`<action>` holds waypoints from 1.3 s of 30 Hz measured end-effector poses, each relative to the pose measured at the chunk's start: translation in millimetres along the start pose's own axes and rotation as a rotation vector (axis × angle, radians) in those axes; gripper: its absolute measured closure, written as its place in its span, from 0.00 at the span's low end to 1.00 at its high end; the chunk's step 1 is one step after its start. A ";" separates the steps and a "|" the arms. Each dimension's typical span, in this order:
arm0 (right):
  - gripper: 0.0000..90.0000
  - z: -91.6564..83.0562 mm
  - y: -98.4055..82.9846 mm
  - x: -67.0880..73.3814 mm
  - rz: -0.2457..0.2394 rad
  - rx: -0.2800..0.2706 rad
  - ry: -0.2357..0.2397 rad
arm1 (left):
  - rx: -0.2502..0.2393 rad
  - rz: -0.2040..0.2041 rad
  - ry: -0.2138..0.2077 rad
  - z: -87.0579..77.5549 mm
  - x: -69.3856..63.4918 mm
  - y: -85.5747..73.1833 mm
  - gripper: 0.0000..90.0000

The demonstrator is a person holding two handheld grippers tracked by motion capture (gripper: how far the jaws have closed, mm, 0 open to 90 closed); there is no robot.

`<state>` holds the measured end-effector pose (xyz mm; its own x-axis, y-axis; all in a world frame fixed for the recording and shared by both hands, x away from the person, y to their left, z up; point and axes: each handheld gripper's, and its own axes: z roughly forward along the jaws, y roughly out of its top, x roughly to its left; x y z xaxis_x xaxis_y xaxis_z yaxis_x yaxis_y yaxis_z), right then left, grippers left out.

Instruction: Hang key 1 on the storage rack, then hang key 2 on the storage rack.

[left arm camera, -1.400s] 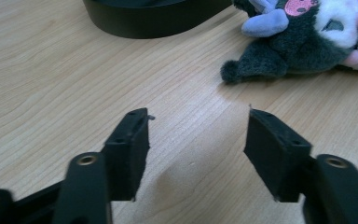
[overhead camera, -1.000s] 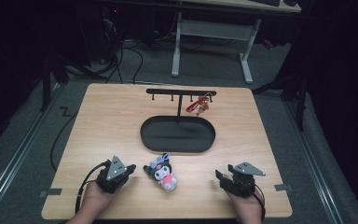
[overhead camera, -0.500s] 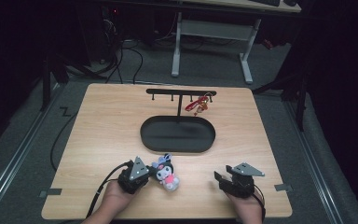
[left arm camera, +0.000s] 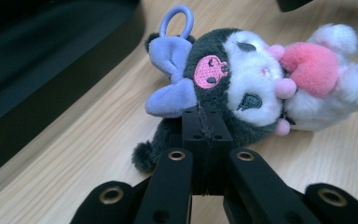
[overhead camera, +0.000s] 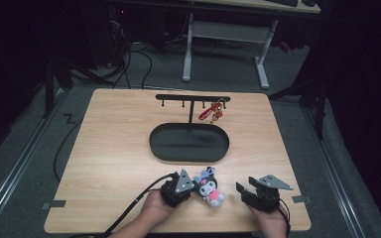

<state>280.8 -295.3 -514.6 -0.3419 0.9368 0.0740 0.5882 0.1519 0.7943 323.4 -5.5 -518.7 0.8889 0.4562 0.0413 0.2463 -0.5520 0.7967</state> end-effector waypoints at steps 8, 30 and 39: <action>0.46 -1.9 -1.9 -4.7 0.012 0.001 -0.006 | -0.040 -0.037 0.001 -12.3 8.3 -5.3 0.94; 0.46 3.3 -2.3 -3.8 0.018 0.030 -0.071 | -0.075 -0.327 0.369 -162.6 128.9 -124.5 0.35; 0.45 9.2 -0.6 -1.0 0.005 0.067 -0.105 | -0.033 -0.280 0.379 -153.4 132.4 -124.4 0.30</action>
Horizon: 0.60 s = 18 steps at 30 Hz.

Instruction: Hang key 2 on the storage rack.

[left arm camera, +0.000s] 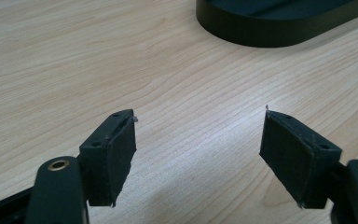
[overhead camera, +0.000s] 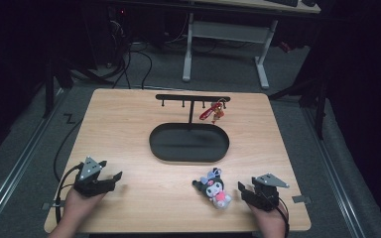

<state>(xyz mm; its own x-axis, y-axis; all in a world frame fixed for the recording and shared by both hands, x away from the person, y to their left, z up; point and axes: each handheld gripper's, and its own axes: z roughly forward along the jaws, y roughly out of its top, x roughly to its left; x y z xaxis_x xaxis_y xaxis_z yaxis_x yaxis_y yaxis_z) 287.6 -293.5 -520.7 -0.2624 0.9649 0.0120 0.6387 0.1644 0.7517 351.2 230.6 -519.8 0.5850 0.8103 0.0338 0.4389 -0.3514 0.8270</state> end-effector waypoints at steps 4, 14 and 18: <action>0.45 1.8 1.3 3.3 -0.033 0.014 -0.001 | 0.009 0.025 -0.006 0.6 -4.3 0.1 0.29; 0.46 -2.9 12.9 13.5 -0.064 0.099 -0.016 | 0.011 0.036 -0.007 -2.8 -9.3 -2.3 0.29; 0.44 -6.9 16.6 12.9 -0.072 0.145 -0.013 | 0.012 0.041 -0.014 -1.5 -9.7 -2.1 0.29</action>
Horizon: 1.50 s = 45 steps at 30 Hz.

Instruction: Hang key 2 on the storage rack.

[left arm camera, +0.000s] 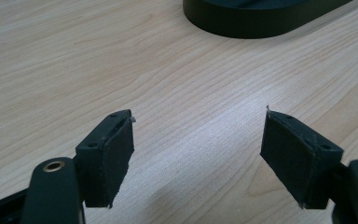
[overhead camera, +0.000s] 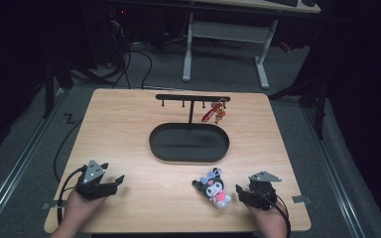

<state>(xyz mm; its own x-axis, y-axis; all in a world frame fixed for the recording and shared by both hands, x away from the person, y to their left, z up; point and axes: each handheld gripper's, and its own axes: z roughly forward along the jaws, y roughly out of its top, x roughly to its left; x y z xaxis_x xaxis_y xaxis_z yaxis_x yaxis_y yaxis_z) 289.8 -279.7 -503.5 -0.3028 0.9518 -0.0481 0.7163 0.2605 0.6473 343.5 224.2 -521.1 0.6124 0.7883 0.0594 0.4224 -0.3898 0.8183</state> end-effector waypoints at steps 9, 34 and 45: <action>0.42 1.2 4.0 1.2 -0.036 0.132 0.019 | 0.002 0.026 -0.008 2.6 -4.9 1.1 0.29; 0.40 3.8 34.3 9.8 -0.123 0.414 0.057 | 0.004 0.056 -0.032 3.3 -6.9 1.8 0.29; 0.40 0.8 47.1 17.5 -0.186 0.526 0.070 | 0.004 0.055 -0.038 3.7 -7.2 1.7 0.29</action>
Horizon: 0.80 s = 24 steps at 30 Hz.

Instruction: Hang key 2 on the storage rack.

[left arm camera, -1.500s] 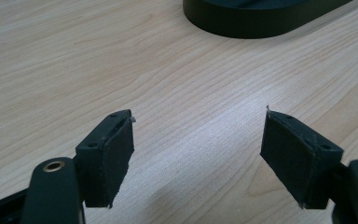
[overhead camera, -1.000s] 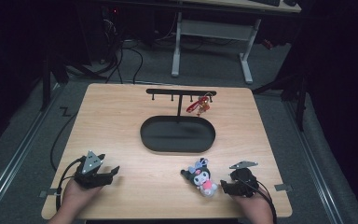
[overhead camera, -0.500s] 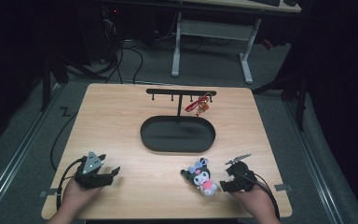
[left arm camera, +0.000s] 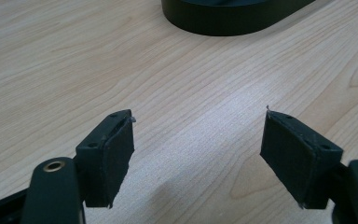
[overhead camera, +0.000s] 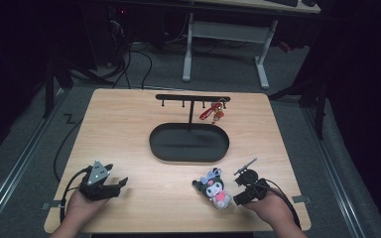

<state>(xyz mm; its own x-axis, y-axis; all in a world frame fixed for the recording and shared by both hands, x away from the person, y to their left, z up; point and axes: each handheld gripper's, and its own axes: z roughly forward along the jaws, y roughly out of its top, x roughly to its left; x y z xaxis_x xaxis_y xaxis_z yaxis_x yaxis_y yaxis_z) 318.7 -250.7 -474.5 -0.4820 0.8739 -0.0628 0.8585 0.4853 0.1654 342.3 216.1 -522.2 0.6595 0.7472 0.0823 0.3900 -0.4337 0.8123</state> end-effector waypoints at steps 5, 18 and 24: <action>0.40 -7.9 1.7 0.4 -0.007 0.028 0.009 | 0.001 0.002 -0.004 0.4 -0.1 0.1 0.29; 0.36 -41.7 12.8 10.0 -0.016 0.017 0.030 | 0.005 0.012 -0.010 1.1 -1.6 0.6 0.29; 0.27 -45.4 20.8 24.3 -0.019 0.007 0.069 | 0.005 0.015 -0.014 1.1 -1.9 0.8 0.29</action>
<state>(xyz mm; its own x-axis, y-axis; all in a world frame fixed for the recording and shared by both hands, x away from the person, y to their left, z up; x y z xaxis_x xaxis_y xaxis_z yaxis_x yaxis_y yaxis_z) 316.9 -220.5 -427.9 -0.5091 0.8607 0.0023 0.8501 0.5024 0.1580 342.1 213.8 -522.3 0.6740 0.7336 0.0868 0.3829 -0.4474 0.8082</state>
